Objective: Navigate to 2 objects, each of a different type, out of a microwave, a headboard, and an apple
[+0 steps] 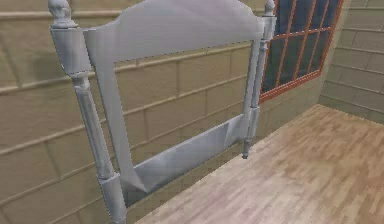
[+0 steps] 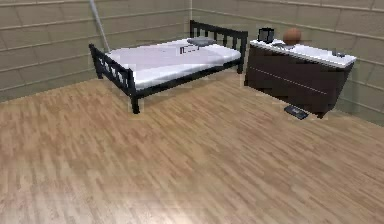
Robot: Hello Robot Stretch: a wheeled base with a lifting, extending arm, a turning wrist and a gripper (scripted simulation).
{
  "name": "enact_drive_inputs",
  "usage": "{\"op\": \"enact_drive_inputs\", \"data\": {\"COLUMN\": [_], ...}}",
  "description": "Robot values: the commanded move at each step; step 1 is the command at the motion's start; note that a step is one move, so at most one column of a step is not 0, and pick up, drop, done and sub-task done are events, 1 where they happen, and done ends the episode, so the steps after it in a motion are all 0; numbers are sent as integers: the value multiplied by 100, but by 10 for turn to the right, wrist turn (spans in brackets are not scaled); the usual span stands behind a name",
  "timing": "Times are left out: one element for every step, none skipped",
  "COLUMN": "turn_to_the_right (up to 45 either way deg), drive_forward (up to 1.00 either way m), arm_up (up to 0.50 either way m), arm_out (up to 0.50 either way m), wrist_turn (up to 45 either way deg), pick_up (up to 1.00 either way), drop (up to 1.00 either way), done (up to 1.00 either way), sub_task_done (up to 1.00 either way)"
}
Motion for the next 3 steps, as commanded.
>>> {"op": "enact_drive_inputs", "data": {"turn_to_the_right": [450, 450, 450], "drive_forward": [0, 0, 0], "arm_up": [0, 0, 0], "arm_out": [0, 0, 0], "wrist_turn": [0, 0, 0], "pick_up": [0, 0, 0], "drop": [0, 0, 0], "done": [0, 0, 0], "sub_task_done": [0, 0, 0]}}
